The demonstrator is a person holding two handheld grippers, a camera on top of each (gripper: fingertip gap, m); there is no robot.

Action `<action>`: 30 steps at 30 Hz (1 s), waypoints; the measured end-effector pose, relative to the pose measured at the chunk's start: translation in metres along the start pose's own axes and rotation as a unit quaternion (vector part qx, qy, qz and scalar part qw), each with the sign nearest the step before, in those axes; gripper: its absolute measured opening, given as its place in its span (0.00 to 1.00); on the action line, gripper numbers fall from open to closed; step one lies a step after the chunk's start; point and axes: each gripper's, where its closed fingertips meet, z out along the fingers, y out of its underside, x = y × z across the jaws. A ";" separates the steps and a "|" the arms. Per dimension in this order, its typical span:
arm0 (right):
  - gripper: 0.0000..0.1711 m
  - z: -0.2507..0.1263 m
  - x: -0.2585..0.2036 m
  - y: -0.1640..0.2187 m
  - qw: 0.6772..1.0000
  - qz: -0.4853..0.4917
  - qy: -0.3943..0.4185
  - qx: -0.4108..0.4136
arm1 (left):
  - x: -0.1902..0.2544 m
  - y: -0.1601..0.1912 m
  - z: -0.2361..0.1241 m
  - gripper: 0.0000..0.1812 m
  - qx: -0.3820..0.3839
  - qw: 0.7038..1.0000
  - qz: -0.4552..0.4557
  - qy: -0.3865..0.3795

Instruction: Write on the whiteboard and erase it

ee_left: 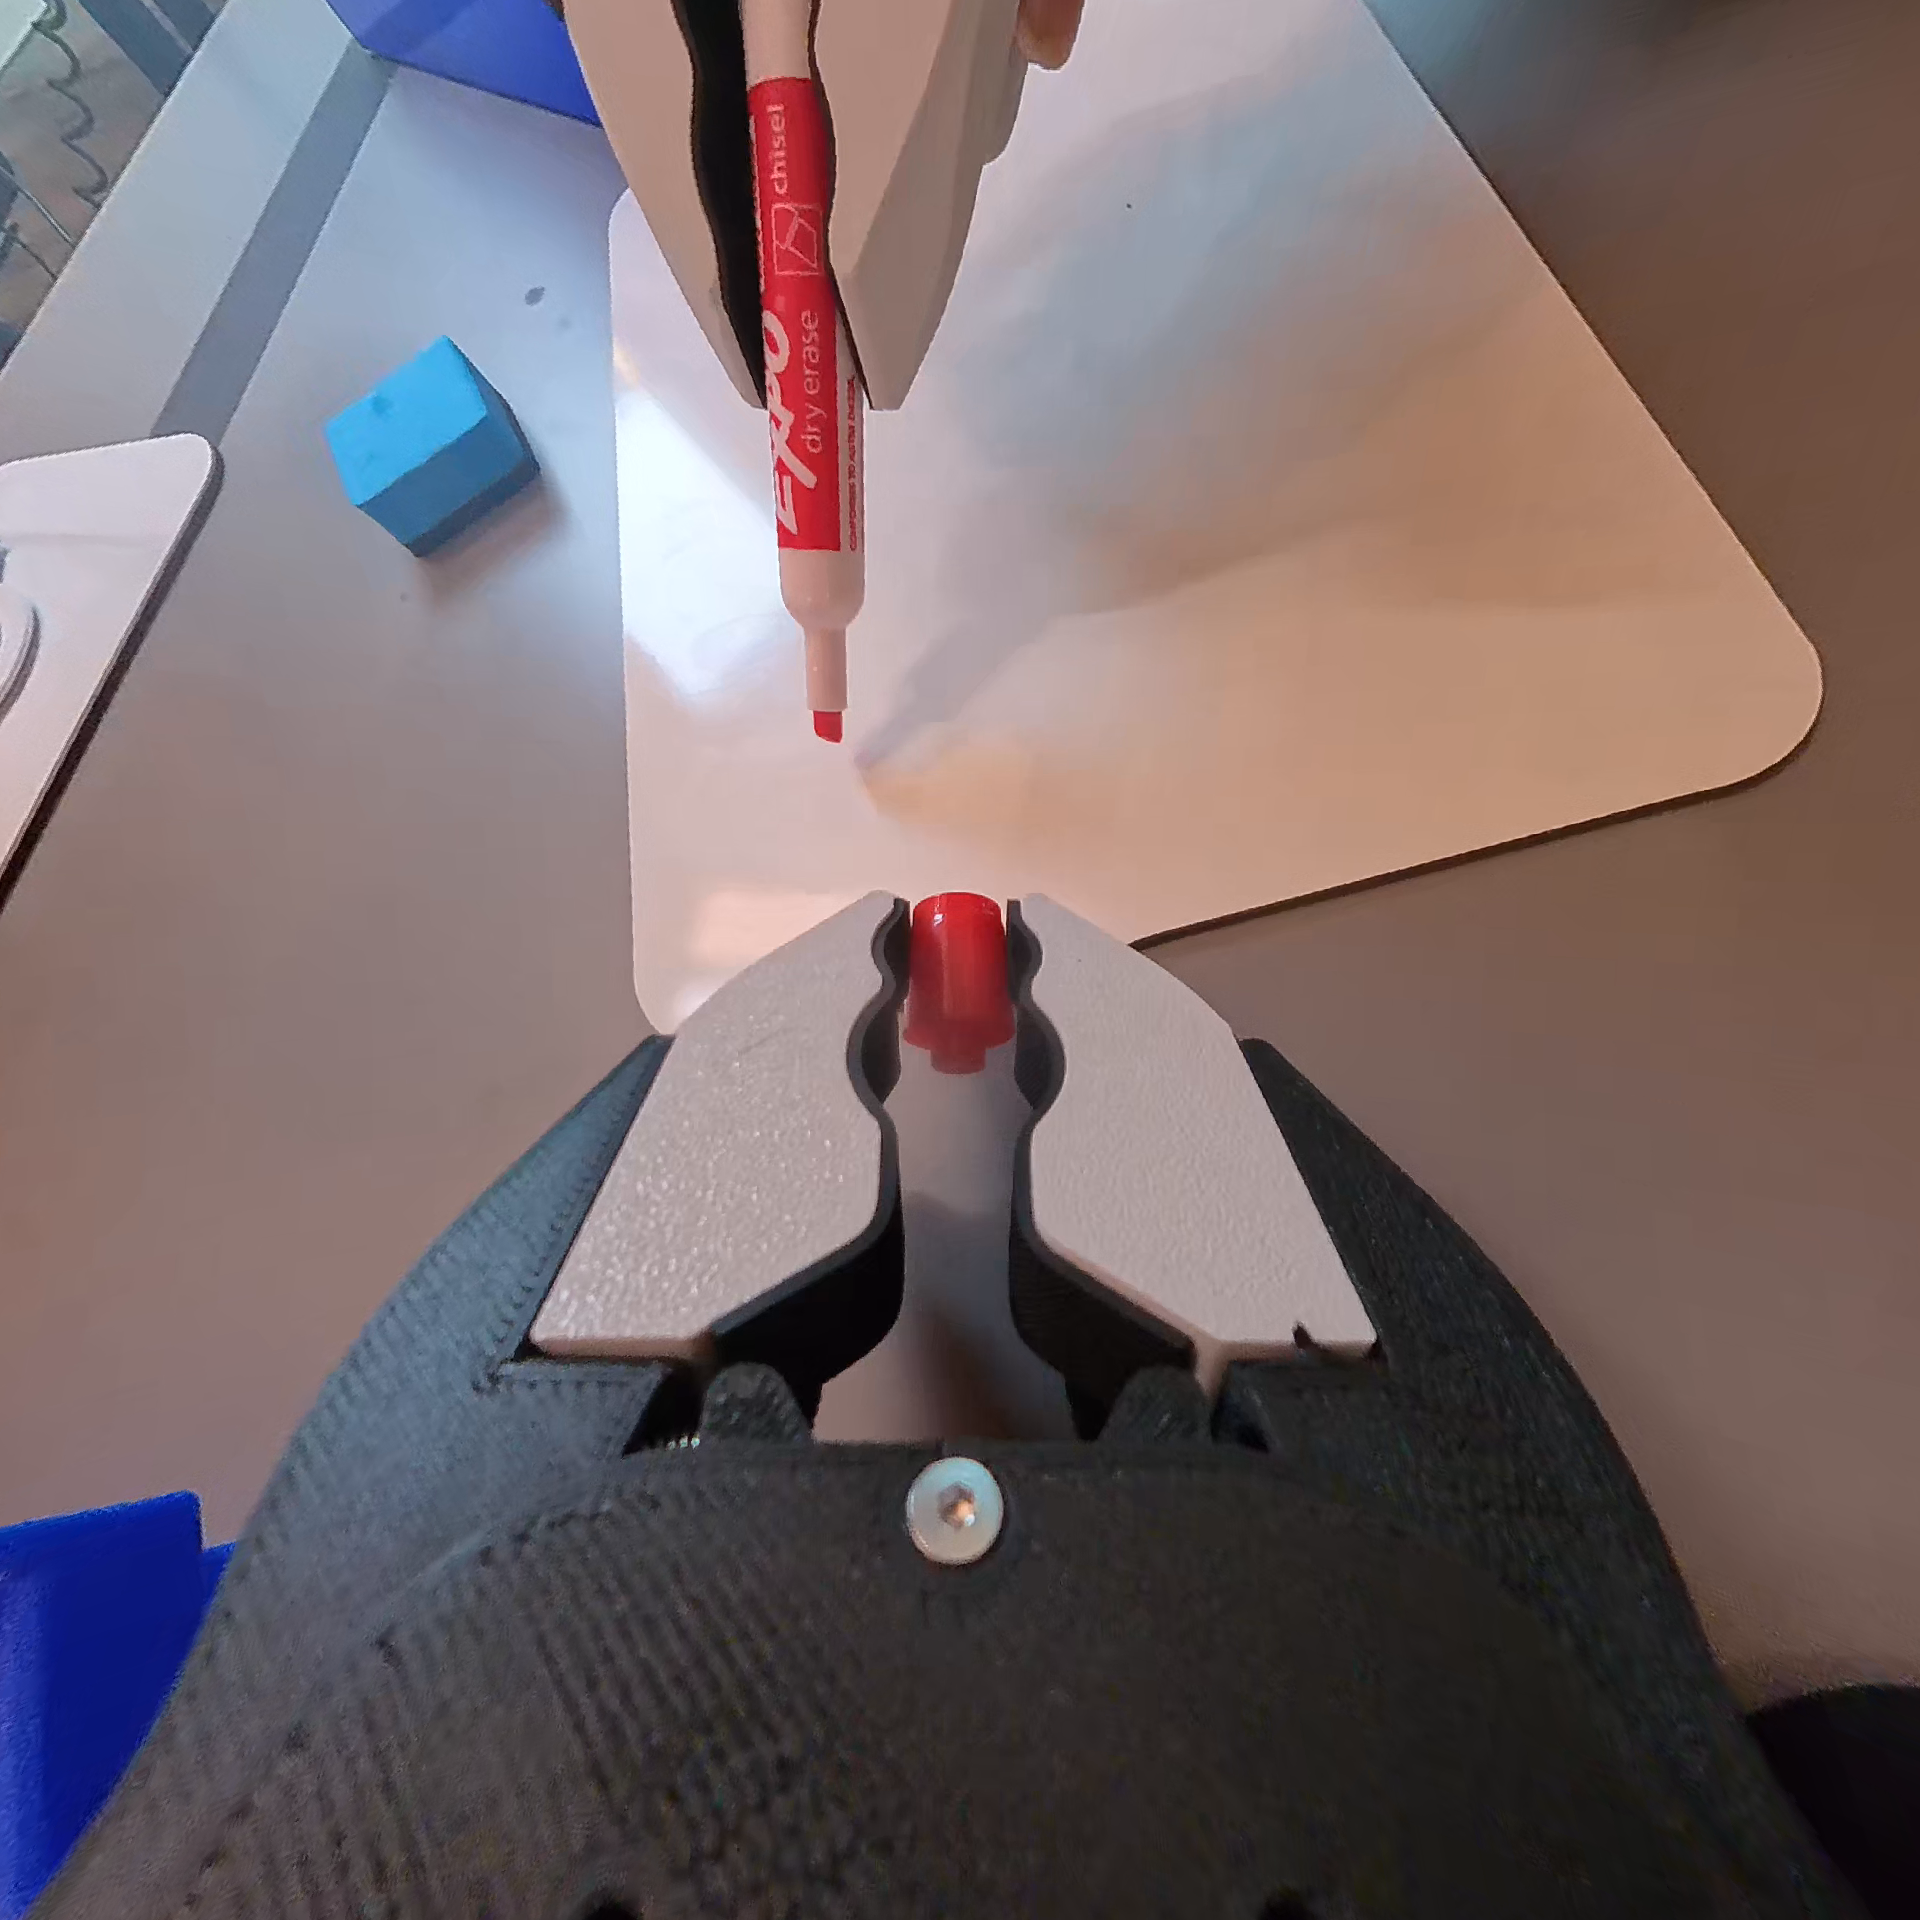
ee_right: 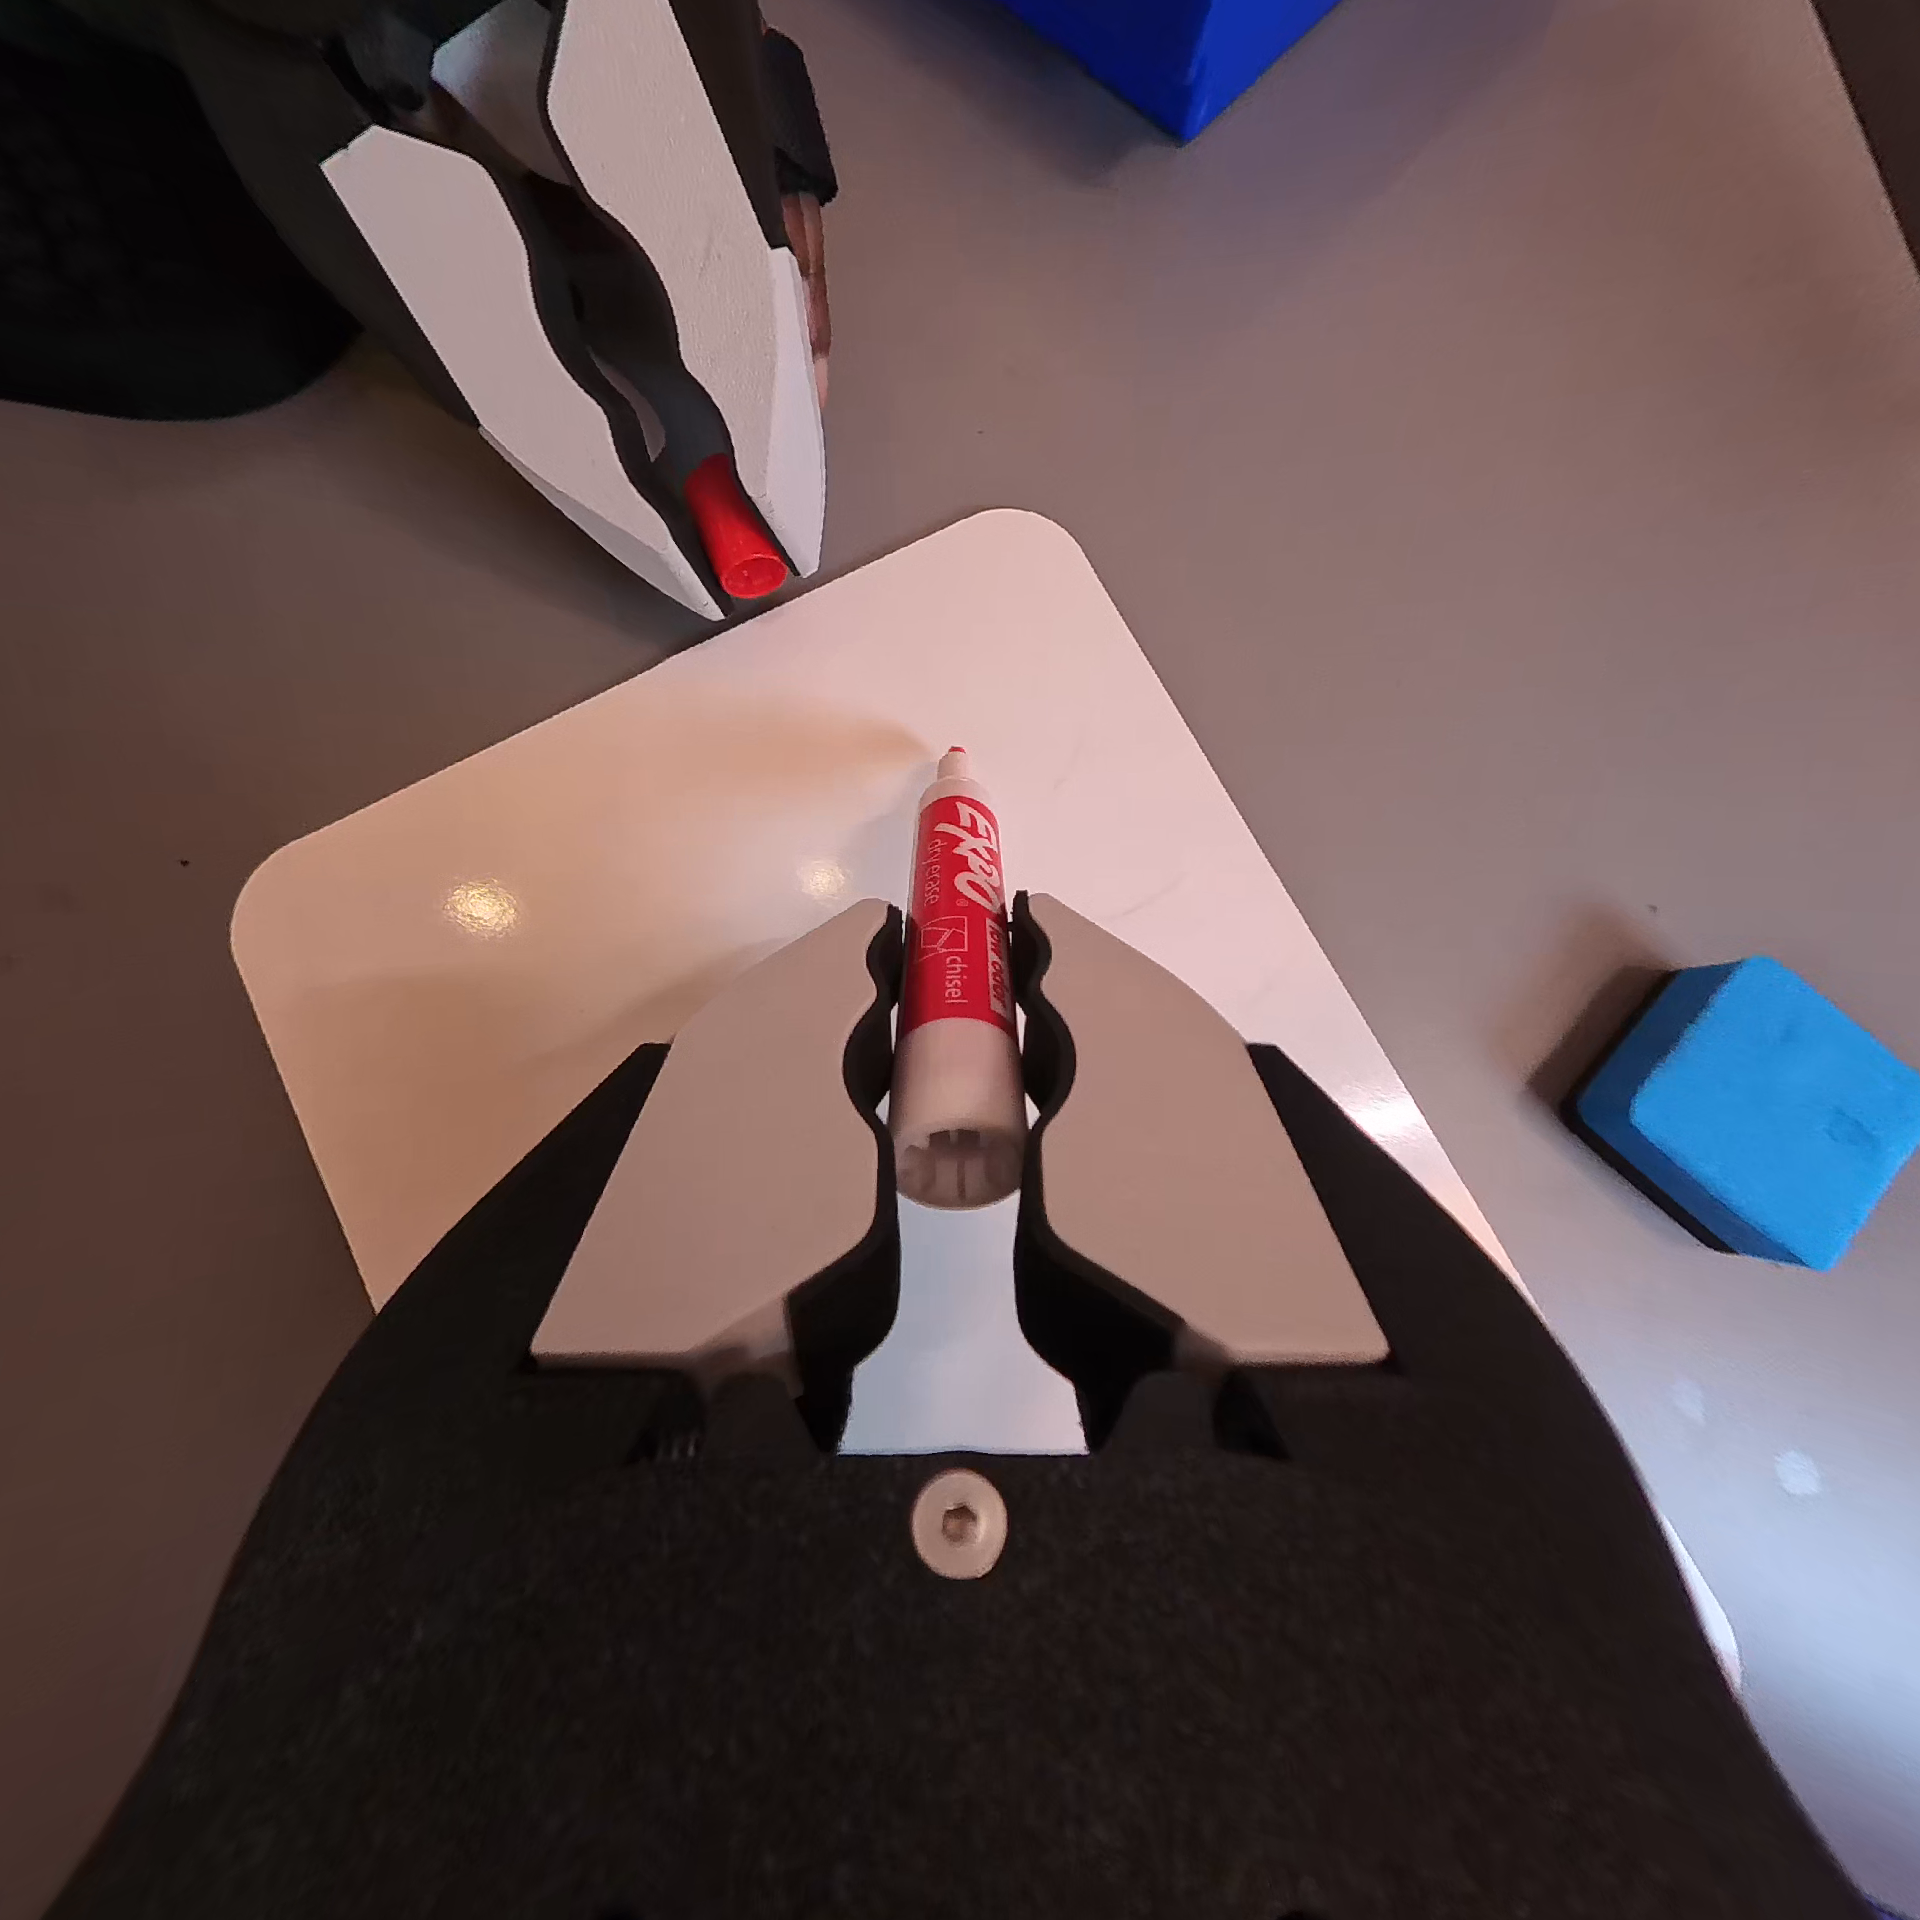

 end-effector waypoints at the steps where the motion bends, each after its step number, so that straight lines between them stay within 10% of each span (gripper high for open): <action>1: 0.12 0.000 0.001 0.000 1.000 0.000 0.002 0.000 | 0.000 0.000 0.000 0.10 0.000 1.000 0.001 -0.001; 30: 0.11 0.002 0.003 0.002 1.000 0.011 0.010 -0.010 | -0.004 0.004 0.001 0.10 -0.006 1.000 -0.002 -0.015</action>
